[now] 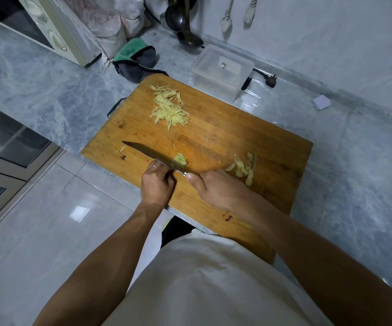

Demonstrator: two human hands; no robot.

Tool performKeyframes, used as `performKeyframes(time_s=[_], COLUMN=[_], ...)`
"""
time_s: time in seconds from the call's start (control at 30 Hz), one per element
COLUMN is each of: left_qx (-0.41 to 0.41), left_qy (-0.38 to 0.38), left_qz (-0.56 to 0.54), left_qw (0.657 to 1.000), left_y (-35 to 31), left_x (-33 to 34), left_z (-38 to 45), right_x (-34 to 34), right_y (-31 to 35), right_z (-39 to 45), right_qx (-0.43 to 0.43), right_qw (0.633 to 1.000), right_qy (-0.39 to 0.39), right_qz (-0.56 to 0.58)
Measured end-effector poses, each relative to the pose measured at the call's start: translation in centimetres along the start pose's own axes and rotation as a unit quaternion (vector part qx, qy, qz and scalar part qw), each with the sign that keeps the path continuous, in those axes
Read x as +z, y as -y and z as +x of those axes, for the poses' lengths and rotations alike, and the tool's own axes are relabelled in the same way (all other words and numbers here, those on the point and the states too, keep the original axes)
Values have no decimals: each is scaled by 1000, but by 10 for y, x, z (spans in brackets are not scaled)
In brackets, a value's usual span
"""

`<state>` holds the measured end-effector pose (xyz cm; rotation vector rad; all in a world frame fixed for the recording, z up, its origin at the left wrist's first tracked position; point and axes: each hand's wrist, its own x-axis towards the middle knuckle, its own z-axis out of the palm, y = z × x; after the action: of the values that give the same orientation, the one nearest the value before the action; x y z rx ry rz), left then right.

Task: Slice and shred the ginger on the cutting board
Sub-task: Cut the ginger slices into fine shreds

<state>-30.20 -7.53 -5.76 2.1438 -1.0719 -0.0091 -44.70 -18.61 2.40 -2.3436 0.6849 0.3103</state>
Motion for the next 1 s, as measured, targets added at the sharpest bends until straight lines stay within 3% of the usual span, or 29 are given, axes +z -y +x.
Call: performKeyframes(time_s=[1.0], left_qx=[-9], left_qy=[5], left_qz=[-10], left_qw=[1000], left_y=[2], left_x=[1], left_z=[-1], right_x=[-1], right_y=[4], right_z=[4], right_qx=[0], right_qw=[1000], right_qy=[-6], right_qz=[11])
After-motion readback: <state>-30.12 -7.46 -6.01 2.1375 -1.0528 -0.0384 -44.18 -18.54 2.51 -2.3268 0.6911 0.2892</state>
